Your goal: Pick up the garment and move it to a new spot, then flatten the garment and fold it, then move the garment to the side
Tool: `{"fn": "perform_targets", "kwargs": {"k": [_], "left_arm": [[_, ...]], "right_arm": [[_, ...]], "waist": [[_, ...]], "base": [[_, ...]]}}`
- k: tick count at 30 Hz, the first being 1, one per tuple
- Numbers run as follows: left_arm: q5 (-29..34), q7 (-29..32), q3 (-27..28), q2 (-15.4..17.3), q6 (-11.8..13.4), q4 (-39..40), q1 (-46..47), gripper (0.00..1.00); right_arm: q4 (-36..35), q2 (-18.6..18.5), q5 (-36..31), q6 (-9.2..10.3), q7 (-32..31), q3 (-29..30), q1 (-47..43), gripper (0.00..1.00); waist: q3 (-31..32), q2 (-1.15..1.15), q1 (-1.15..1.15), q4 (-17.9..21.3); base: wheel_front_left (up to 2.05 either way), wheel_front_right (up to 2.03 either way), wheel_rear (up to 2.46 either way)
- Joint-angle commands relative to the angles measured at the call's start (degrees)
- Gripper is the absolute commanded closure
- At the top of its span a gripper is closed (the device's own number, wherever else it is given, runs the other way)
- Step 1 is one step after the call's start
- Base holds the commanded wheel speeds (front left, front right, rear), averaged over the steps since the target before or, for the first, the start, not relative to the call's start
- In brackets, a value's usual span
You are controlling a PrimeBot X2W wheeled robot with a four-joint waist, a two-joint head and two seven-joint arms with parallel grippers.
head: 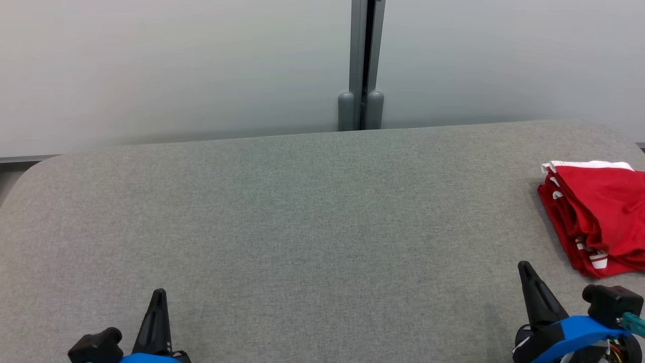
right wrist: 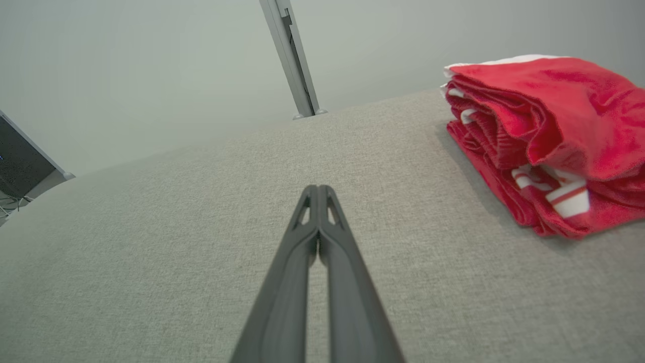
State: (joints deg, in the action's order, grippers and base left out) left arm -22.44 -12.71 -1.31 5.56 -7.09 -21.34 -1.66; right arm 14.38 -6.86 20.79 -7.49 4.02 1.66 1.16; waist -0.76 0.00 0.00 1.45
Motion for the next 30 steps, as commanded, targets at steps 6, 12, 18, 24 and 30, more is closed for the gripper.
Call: {"fn": "perform_targets", "kwargs": {"k": [6, 12, 18, 24, 30], "left_arm": [[-12.5, 3.21, 1.59, -0.12, -0.1, 2.29, 2.45, 1.0], [-18.39, 4.82, 2.2, -0.38, -0.14, 2.86, 3.1, 1.0], [-23.09, 6.14, 2.72, -0.6, -0.18, 3.29, 3.56, 1.0], [-27.5, 7.38, 3.25, -0.8, -0.21, 3.7, 4.07, 1.0], [-31.64, 8.54, 3.73, -0.98, -0.25, 4.08, 4.43, 1.0]], "right_arm": [[-0.9, 0.56, 12.87, 0.0, -1.8, 1.01, 1.69, 1.0], [-0.89, 0.91, 18.88, 0.0, -2.67, 1.4, 2.09, 1.0], [-0.87, 1.2, 23.73, 0.0, -3.39, 1.72, 2.44, 1.0], [-0.84, 1.47, 28.2, 0.0, -4.08, 2.03, 2.74, 1.0], [-0.82, 1.71, 32.42, 0.0, -4.71, 2.31, 3.06, 1.0]], "waist": [[0.06, 0.0, 0.0, -0.16], [0.09, 0.0, 0.0, -0.24], [0.12, 0.0, 0.0, -0.31], [0.15, 0.0, 0.0, -0.39], [0.18, 0.0, 0.0, -0.46]], "base": [[0.0, 0.0, 0.0], [0.0, 0.0, 0.0], [0.0, 0.0, 0.0], [0.0, 0.0, 0.0], [0.0, 0.0, 0.0]]}}
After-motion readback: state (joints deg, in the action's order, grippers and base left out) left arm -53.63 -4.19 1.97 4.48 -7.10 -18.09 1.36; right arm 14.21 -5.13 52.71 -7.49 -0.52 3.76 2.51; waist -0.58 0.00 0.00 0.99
